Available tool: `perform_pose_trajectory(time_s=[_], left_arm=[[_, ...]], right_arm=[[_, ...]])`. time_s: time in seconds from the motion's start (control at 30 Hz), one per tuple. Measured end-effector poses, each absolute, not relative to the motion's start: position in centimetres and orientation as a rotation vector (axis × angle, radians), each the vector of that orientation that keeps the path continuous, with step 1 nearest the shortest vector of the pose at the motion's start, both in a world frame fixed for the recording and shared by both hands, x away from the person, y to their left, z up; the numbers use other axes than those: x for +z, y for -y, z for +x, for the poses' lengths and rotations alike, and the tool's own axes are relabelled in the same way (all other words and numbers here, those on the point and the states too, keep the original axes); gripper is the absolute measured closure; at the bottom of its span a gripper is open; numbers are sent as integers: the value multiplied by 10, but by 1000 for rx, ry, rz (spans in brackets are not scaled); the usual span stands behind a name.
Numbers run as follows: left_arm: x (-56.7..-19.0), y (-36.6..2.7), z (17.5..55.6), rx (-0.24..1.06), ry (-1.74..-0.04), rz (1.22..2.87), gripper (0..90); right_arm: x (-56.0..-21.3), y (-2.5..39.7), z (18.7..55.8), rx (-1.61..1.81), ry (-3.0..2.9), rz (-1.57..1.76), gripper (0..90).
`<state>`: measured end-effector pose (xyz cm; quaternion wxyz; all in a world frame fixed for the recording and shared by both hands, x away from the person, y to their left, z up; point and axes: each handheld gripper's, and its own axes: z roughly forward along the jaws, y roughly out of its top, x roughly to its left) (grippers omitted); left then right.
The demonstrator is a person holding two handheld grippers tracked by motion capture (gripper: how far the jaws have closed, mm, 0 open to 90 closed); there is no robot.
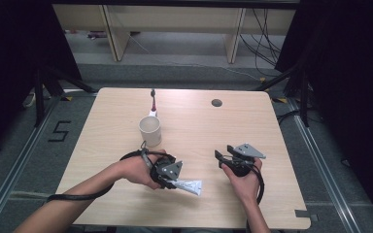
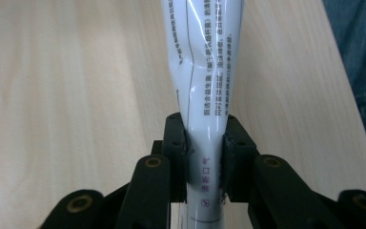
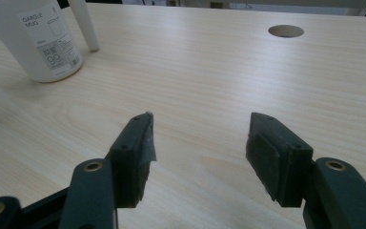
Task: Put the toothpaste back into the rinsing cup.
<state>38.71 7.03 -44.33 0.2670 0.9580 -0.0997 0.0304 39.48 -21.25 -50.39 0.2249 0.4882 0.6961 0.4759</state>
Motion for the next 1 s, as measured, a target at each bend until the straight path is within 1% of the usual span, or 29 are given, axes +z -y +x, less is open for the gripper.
perform_pose_trajectory(time_s=[0.23, 0.5, 0.53, 0.73, 0.8, 0.83, 1.0], left_arm=[[-435, -87, 391, 138, 111, 2352, 751], [-428, -106, 393, 170, -41, 2148, 752], [-428, -108, 393, 164, -67, 2120, 753], [-425, -119, 395, 172, -162, 2011, 752], [-425, -122, 396, 195, -188, 1979, 752], [-425, -124, 396, 208, -199, 1967, 752], [-424, -130, 396, 249, -280, 1871, 753]], right_arm=[[-504, 215, 396, 1326, -1921, 1324, 429], [-505, 217, 398, 1320, -1932, 1296, 429], [-505, 214, 395, 1327, -1915, 1346, 429], [-505, 216, 398, 1297, -1927, 1270, 429], [-506, 216, 398, 1302, -1922, 1266, 429], [-505, 214, 396, 1308, -1925, 1321, 429], [-505, 216, 397, 1308, -1927, 1288, 429]])
